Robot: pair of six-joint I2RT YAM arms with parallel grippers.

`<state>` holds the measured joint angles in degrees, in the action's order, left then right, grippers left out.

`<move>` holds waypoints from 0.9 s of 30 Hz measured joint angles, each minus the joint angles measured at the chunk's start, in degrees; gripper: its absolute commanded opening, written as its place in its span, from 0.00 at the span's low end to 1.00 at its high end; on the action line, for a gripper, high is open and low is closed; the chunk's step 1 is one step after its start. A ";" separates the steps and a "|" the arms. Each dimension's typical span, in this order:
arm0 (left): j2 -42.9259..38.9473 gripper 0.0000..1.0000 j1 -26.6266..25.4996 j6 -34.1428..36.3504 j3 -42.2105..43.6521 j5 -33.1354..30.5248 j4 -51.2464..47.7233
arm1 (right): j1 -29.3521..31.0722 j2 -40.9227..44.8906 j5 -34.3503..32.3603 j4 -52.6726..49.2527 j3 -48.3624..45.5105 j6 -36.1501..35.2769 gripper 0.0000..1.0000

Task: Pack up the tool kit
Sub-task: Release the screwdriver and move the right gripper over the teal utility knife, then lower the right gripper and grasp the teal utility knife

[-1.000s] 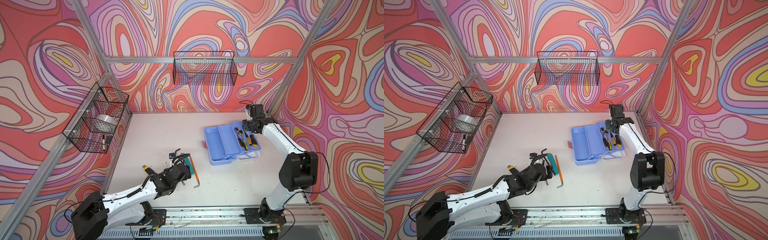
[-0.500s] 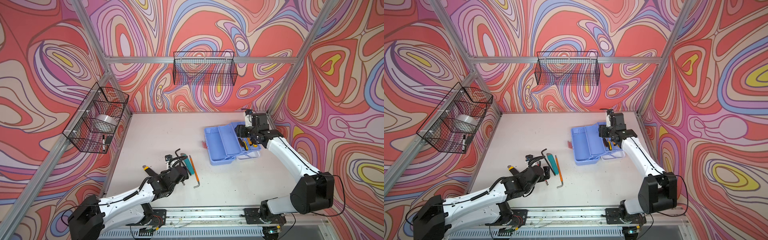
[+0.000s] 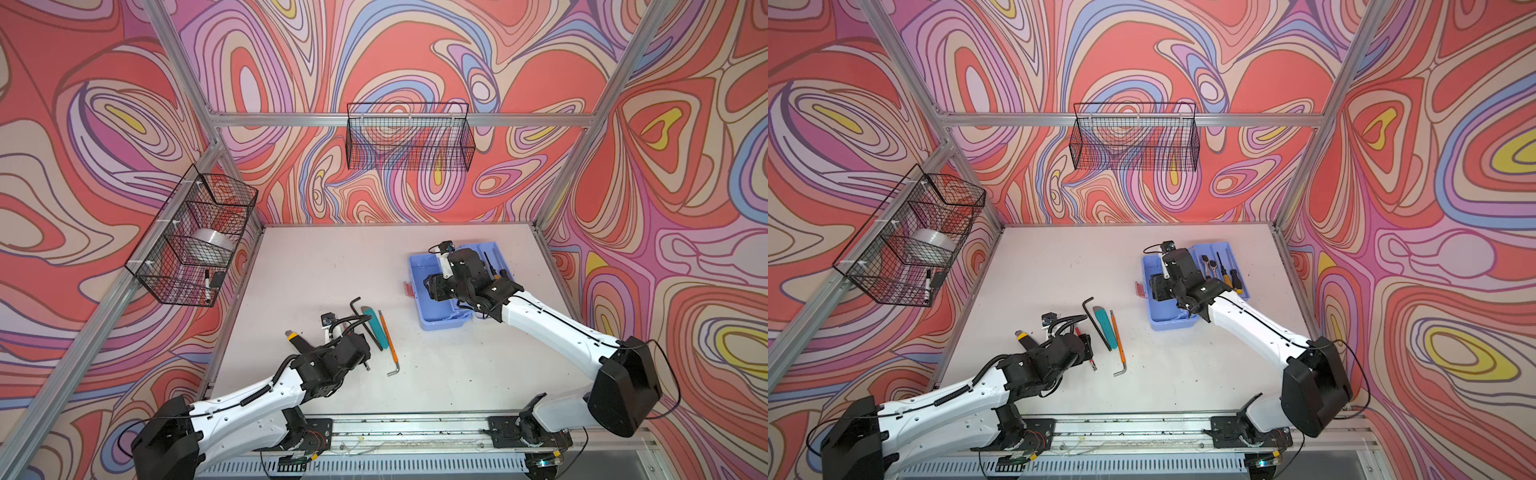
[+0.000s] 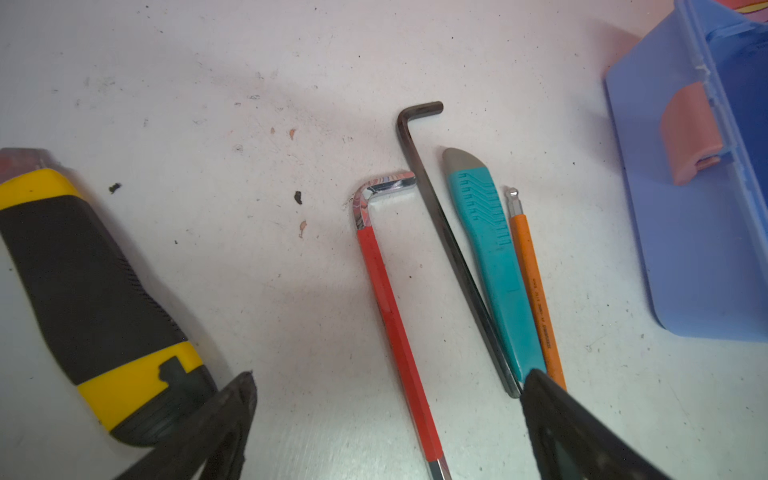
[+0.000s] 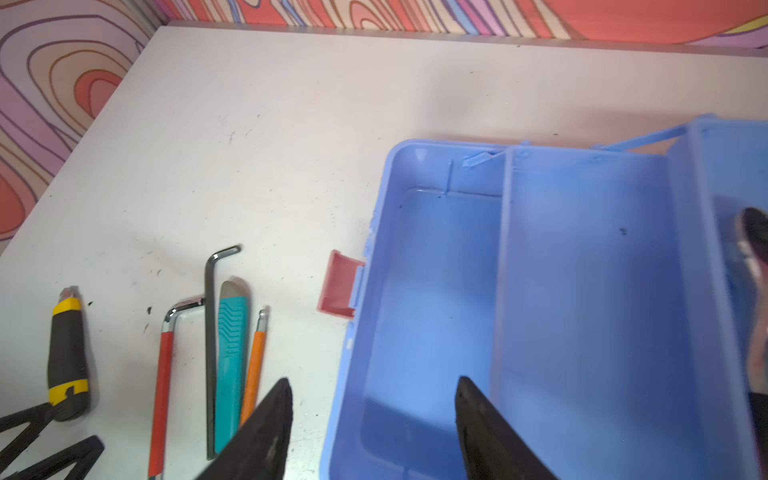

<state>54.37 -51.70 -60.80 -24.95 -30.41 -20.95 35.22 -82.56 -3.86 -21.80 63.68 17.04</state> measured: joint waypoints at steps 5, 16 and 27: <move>-1.99 1.00 0.68 -1.86 0.48 -1.16 -2.75 | 5.25 -2.16 -1.99 1.75 0.00 2.78 0.57; -6.05 1.00 3.69 -3.80 1.81 -1.20 -8.02 | 16.81 -11.87 -5.03 1.97 0.59 7.80 0.53; -9.18 1.00 5.27 -5.53 2.10 -1.20 -12.98 | 24.13 -26.03 -5.42 2.49 10.29 8.48 0.51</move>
<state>45.19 -46.44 -66.32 -22.85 -31.62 -33.93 59.35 -108.60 -9.28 -19.31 73.97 25.52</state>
